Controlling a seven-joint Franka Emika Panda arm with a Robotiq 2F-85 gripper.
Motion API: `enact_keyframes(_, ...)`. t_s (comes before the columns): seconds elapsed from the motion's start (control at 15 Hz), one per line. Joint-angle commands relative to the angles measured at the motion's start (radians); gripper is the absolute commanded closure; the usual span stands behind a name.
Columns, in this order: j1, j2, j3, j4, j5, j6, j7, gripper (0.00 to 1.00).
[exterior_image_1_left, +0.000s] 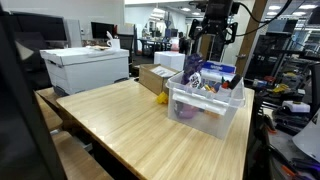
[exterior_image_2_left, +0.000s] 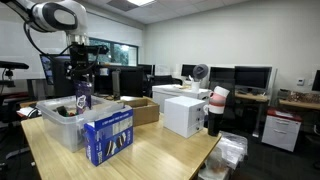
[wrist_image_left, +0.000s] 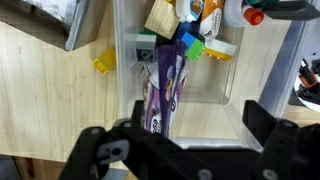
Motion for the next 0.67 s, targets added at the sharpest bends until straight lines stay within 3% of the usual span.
enact_keyframes(0.0,-0.002,0.097,0.048,0.039,-0.047,0.087,-0.039,0.0)
enact_keyframes(0.33,-0.032,0.216,0.104,0.116,-0.098,0.057,0.11,0.0)
enact_keyframes(0.6,-0.046,0.275,0.129,0.16,-0.169,0.029,0.309,0.0)
